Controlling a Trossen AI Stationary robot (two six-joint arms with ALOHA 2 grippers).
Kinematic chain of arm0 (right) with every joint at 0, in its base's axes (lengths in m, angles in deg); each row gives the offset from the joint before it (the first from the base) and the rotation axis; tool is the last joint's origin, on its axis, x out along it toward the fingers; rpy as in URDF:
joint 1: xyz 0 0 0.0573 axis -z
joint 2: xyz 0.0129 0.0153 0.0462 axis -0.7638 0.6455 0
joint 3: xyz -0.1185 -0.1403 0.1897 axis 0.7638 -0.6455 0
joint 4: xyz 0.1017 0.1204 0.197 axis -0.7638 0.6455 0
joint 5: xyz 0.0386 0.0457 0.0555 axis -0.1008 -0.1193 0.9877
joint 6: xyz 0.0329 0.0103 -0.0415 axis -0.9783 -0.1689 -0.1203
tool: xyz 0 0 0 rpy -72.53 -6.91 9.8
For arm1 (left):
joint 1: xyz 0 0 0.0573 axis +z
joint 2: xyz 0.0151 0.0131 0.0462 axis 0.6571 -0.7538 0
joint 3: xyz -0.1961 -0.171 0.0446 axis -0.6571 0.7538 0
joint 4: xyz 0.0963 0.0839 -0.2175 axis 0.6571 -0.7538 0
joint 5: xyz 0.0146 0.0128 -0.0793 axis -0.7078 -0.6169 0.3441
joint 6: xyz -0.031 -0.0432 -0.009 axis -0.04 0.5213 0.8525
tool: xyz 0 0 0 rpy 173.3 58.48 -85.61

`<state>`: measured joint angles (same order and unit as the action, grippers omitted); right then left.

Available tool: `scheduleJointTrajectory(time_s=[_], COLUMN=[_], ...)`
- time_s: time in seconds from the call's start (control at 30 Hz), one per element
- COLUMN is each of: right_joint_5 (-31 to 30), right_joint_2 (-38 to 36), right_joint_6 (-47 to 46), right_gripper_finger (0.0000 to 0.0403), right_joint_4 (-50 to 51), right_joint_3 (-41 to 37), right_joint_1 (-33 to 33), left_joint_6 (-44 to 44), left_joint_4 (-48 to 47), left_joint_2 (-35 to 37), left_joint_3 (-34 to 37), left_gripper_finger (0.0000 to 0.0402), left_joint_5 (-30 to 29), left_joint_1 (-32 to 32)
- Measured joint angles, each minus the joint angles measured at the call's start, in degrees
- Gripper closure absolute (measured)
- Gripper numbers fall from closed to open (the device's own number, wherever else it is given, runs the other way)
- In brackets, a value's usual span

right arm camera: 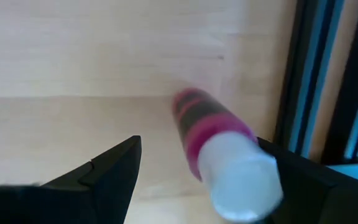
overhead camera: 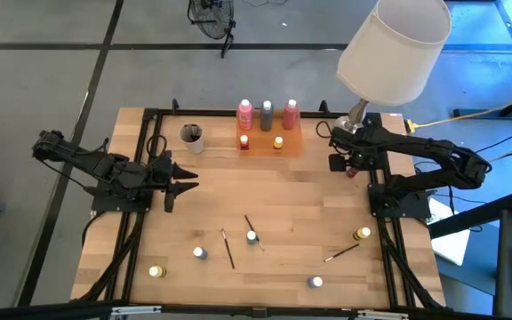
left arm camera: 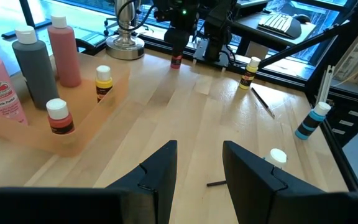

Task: Pick & Place Paint Supplies
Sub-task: Put the dark pink paint bottle into the orange bin

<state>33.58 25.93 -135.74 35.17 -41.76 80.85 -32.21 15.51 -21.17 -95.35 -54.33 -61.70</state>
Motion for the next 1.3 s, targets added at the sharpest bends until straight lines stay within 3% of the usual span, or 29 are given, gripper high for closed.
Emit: scheduleJointTrajectory(time_s=[0.43, 0.93, 1.3], right_joint_5=[-0.37, 0.11, 1.41], right_joint_2=[0.02, 2.6, 2.75], right_joint_6=[1.33, 1.07, 2.39], right_gripper_finger=[0.011, 0.0263, 0.0265], right_joint_4=[-2.71, -3.72, -3.33], right_joint_3=[-2.37, -2.26, -1.8], right_joint_1=[1.98, 1.96, 1.31], left_joint_6=[0.0, 0.1, 1.46], left_joint_4=[0.0, 0.02, 0.0], left_joint_2=[-0.01, -0.01, 0.0], left_joint_3=[0.0, 0.0, 0.0], left_gripper_finger=[0.0276, 0.0276, 0.0276], left_joint_5=[-0.02, -0.98, -0.94], left_joint_1=[0.0, -0.02, 0.0])
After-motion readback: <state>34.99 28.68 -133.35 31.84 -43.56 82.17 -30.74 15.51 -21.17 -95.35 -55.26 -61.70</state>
